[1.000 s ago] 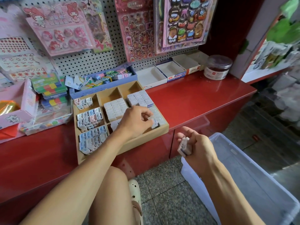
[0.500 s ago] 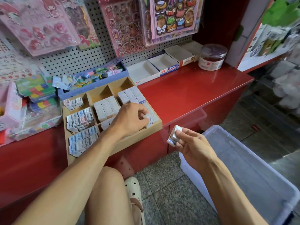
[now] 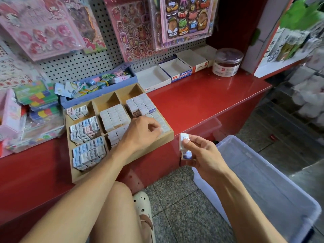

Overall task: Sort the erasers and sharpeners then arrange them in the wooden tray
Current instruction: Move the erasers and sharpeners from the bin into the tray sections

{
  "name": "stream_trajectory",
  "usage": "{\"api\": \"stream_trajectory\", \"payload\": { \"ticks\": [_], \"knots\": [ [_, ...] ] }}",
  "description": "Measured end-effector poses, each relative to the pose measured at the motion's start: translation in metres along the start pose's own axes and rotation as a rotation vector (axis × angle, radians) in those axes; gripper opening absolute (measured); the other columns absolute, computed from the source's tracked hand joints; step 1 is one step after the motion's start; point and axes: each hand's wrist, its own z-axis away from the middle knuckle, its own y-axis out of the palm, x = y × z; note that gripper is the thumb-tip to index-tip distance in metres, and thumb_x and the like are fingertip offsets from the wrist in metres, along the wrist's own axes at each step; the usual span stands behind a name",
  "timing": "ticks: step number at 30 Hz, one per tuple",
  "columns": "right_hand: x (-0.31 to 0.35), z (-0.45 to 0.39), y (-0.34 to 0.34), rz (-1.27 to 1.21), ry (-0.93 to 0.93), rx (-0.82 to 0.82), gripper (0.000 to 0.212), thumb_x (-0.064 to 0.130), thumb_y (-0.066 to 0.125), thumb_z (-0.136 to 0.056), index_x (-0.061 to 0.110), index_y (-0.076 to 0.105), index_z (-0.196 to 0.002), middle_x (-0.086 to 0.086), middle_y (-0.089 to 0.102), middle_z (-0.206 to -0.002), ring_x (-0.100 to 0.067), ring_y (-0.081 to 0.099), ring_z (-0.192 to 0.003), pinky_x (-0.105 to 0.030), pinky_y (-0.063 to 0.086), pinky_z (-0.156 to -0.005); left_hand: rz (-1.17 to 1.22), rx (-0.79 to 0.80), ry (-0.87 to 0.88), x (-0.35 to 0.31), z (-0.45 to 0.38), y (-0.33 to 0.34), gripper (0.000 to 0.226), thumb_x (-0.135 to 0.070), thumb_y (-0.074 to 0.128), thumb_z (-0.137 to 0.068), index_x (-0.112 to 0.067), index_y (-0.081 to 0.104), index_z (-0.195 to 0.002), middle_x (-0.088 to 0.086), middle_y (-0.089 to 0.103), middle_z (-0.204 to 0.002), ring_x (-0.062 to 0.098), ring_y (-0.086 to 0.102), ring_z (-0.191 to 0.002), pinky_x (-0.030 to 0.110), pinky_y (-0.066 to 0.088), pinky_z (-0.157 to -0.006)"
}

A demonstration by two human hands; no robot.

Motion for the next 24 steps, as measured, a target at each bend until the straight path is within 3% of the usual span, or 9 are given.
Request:
{"api": "stream_trajectory", "payload": {
  "ticks": [5, 10, 12, 16, 21, 24],
  "knots": [
    [-0.002, -0.001, -0.002, 0.039, -0.015, -0.027, 0.028, 0.015, 0.069, -0.091, 0.006, 0.066, -0.118, -0.021, 0.073, -0.104, -0.03, 0.066, -0.081, -0.048, 0.048, -0.077, 0.014, 0.026, -0.036, 0.003, -0.003, 0.004, 0.007, -0.02, 0.074, -0.084, -0.027, 0.07, -0.083, -0.013, 0.065, -0.077, -0.002, 0.057, -0.066, 0.012, 0.041, -0.064],
    [0.004, -0.002, 0.003, 0.152, -0.081, -0.022, 0.043, 0.025, 0.079, -0.073, 0.006, 0.069, -0.11, -0.011, 0.077, -0.096, -0.018, 0.07, -0.077, -0.027, 0.052, -0.063, -0.053, -0.044, 0.016, 0.001, -0.002, 0.003, 0.004, -0.023, 0.07, -0.085, -0.021, 0.073, -0.084, -0.015, 0.065, -0.071, -0.002, 0.059, -0.065, 0.016, 0.048, -0.064],
    [0.008, -0.004, 0.008, 0.2, -0.122, 0.001, 0.047, 0.029, 0.081, -0.067, 0.005, 0.071, -0.106, -0.01, 0.077, -0.094, -0.016, 0.072, -0.077, -0.024, 0.053, -0.062, 0.091, -0.041, 0.025, -0.007, 0.001, -0.002, 0.012, -0.025, 0.066, -0.089, -0.019, 0.074, -0.082, -0.014, 0.068, -0.067, 0.002, 0.064, -0.065, 0.022, 0.051, -0.064],
    [0.015, -0.011, 0.019, 0.242, -0.185, 0.031, 0.048, 0.032, 0.082, -0.066, 0.006, 0.071, -0.105, -0.008, 0.078, -0.091, -0.015, 0.072, -0.075, -0.026, 0.055, -0.065, 0.458, 0.165, -0.032, -0.019, 0.003, -0.013, 0.009, -0.014, 0.068, -0.09, -0.01, 0.075, -0.094, 0.003, 0.073, -0.081, 0.01, 0.068, -0.065, 0.026, 0.052, -0.055],
    [0.021, -0.019, 0.032, 0.227, -0.246, 0.073, 0.038, 0.032, 0.082, -0.068, 0.009, 0.073, -0.098, -0.009, 0.077, -0.085, -0.015, 0.069, -0.074, -0.024, 0.055, -0.066, 0.591, 0.262, -0.041, -0.008, 0.0, -0.026, 0.019, -0.006, 0.071, -0.087, -0.002, 0.072, -0.106, 0.015, 0.071, -0.089, 0.021, 0.068, -0.077, 0.029, 0.058, -0.073],
    [0.02, -0.023, 0.036, 0.166, -0.24, 0.087, 0.023, 0.026, 0.075, -0.078, 0.011, 0.072, -0.095, -0.008, 0.076, -0.085, -0.014, 0.067, -0.074, -0.022, 0.052, -0.061, 0.57, 0.265, -0.02, -0.005, -0.004, -0.035, 0.01, -0.001, 0.068, -0.088, -0.004, 0.072, -0.097, 0.01, 0.068, -0.082, 0.015, 0.066, -0.072, 0.024, 0.058, -0.067]
  ]
}}
